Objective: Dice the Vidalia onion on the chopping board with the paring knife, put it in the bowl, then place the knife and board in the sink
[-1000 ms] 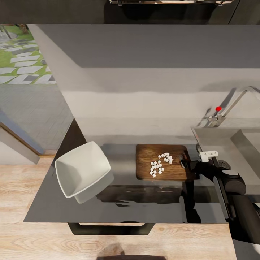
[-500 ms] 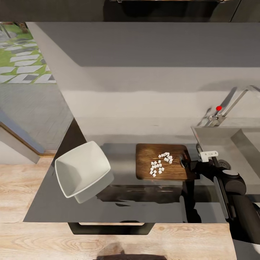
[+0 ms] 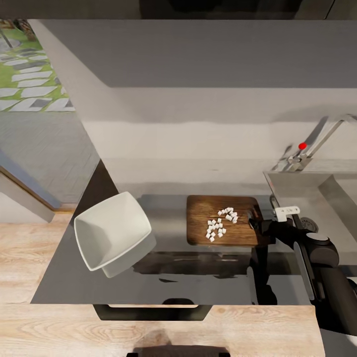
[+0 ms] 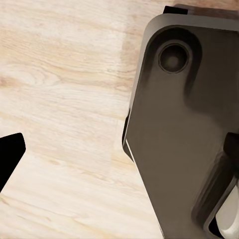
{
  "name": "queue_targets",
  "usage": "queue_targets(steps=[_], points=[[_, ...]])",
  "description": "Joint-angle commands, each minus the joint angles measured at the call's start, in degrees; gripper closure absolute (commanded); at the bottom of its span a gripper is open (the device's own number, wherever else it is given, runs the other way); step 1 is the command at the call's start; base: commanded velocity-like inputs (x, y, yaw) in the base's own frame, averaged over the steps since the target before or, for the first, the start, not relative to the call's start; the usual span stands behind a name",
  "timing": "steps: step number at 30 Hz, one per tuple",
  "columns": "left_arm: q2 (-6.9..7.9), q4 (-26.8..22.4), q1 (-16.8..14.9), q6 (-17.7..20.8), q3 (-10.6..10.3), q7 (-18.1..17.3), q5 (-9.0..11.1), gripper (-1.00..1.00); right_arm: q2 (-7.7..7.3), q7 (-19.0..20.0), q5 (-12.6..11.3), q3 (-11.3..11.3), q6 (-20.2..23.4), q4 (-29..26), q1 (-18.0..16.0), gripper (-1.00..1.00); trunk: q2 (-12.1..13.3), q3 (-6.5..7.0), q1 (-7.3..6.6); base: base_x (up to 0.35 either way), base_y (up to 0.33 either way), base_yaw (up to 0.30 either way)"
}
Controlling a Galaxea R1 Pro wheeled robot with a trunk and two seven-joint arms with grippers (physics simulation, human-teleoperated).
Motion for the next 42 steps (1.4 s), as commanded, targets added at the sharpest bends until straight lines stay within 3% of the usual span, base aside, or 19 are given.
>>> queue_targets(steps=[1,16,17,42], points=[[-0.05,0.26,-0.11,-0.39,-0.49,0.05,0.43,-1.00,-0.02,0.59,1.19,-0.03,0.19,0.61,-0.02,-1.00,-0.08,-0.09,0.05,0.000,0.000,0.000],[-0.05,0.26,-0.11,-0.39,-0.49,0.02,0.43,-1.00,-0.03,0.48,1.19,-0.05,0.17,0.61,0.00,-1.00,-0.08,-0.10,0.05,0.000,0.000,0.000],[-0.05,0.26,-0.11,-0.39,-0.49,0.04,0.43,-1.00,-0.03,0.46,1.19,-0.04,0.17,0.61,0.00,1.00,-0.08,-0.10,0.05,0.000,0.000,0.000],[-0.05,0.26,-0.11,-0.39,-0.49,0.04,0.43,-1.00,-0.03,0.42,1.19,-0.03,0.23,0.61,0.00,1.00,-0.08,-0.10,0.05,0.000,0.000,0.000]])
